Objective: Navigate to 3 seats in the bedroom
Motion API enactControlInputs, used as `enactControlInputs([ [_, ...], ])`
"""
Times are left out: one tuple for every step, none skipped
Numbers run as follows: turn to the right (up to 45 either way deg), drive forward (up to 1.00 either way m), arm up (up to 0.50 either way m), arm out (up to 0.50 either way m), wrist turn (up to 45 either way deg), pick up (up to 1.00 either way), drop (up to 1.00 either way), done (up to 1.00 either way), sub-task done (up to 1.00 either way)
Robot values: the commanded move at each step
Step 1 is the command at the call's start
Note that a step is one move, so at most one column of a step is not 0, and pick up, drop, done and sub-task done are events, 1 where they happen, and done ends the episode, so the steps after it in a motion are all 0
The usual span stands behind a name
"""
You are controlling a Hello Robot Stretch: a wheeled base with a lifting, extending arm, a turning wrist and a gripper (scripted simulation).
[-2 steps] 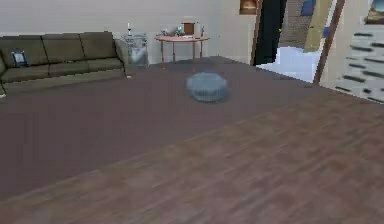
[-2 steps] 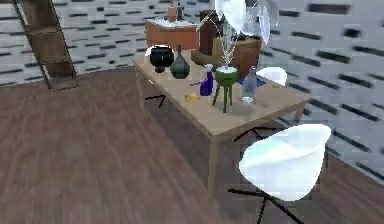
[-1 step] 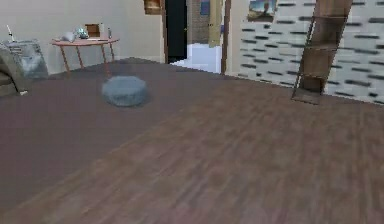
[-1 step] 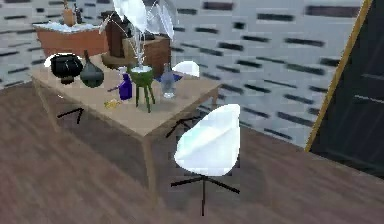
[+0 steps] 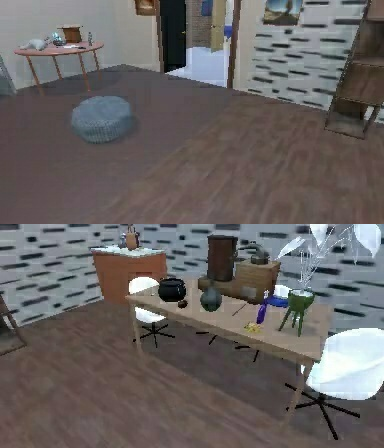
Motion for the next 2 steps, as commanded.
enactControlInputs([
  [0.0,1.0,0.0,0.0,0.0,0.0,0.0,0.0,0.0],
  [0.0,1.0,0.0,0.0,0.0,0.0,0.0,0.0,0.0],
])
